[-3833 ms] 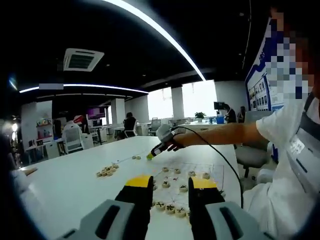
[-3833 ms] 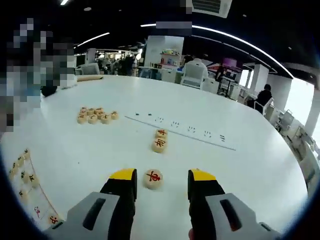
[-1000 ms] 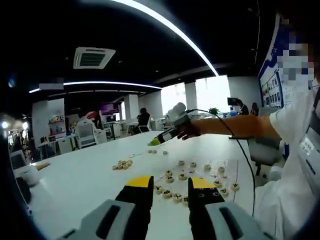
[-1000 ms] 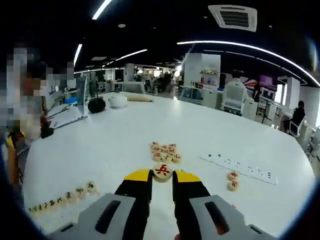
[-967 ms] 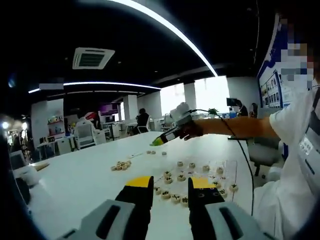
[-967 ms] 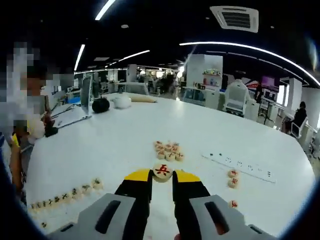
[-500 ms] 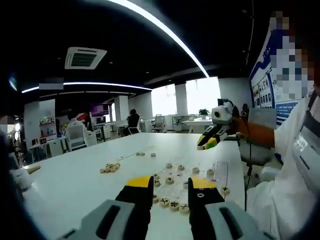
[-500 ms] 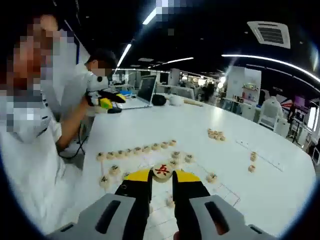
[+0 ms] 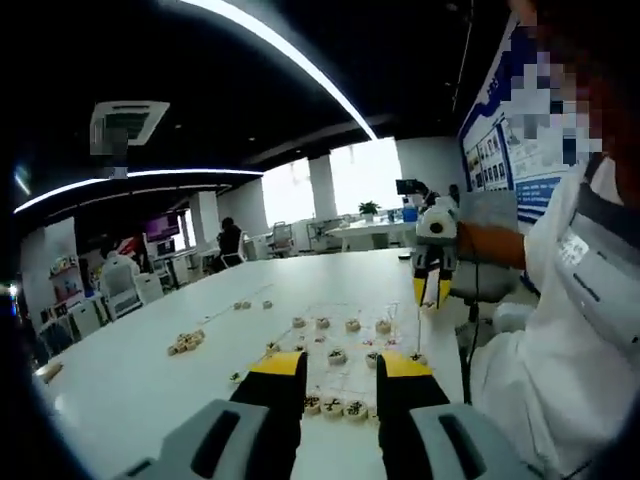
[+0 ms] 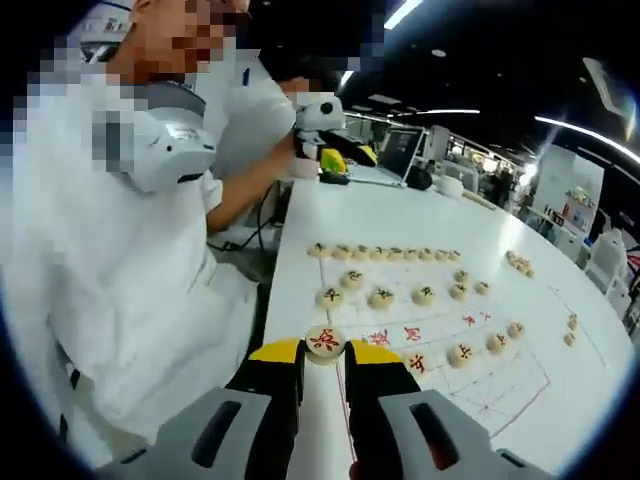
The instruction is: Pick up the chess pieces one by one and place each piece onto its starting position on the chessboard, setting the pieces on their correct points until all the chess pieces are arranged in the starting layout
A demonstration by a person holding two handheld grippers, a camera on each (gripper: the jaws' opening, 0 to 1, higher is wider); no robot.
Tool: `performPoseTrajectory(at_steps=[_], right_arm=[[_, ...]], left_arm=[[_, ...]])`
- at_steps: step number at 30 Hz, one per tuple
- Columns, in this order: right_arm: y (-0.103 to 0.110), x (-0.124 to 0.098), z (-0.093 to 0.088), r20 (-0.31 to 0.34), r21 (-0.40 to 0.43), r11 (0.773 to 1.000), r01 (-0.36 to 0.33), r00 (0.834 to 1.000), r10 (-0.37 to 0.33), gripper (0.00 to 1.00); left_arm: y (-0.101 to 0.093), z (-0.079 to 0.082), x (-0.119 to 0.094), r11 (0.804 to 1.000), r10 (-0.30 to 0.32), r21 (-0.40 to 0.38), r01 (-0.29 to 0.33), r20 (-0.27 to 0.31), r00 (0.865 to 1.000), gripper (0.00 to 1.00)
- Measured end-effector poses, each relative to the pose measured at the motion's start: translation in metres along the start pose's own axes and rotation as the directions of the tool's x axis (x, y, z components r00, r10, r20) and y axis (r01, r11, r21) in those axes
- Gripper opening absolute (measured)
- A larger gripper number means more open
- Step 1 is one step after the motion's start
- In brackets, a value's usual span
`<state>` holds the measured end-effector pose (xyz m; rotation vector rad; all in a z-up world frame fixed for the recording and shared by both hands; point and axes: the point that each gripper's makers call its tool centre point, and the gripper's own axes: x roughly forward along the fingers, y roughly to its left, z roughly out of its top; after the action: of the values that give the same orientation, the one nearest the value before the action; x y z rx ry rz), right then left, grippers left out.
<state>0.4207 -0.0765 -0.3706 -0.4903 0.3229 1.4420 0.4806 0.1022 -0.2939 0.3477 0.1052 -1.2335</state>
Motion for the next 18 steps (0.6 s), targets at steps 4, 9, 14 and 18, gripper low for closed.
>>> performPoseTrajectory(at_steps=[4,9,14,18], right_arm=[[-0.002,0.007,-0.007,-0.013,0.017,1.0,-0.002,1.0,0.002,0.18],[-0.009,0.001,-0.017,-0.029,0.034,0.999,0.009,1.0,-0.008,0.18],[-0.014,-0.006,-0.03,-0.04,0.059,0.998,0.012,0.999,-0.009,0.18],[-0.016,-0.009,-0.04,-0.053,0.078,0.997,0.008,0.999,-0.004,0.18]], left_arm=[[-0.02,-0.008,0.002,0.995,-0.074,0.064,0.076,-0.039,0.997,0.3],[-0.032,-0.016,0.003,0.988,-0.119,0.088,0.125,-0.068,0.991,0.3],[-0.027,-0.016,0.002,0.992,-0.107,0.06,0.11,-0.062,0.992,0.3],[-0.025,-0.017,0.002,0.994,-0.101,0.04,0.103,-0.06,0.993,0.3]])
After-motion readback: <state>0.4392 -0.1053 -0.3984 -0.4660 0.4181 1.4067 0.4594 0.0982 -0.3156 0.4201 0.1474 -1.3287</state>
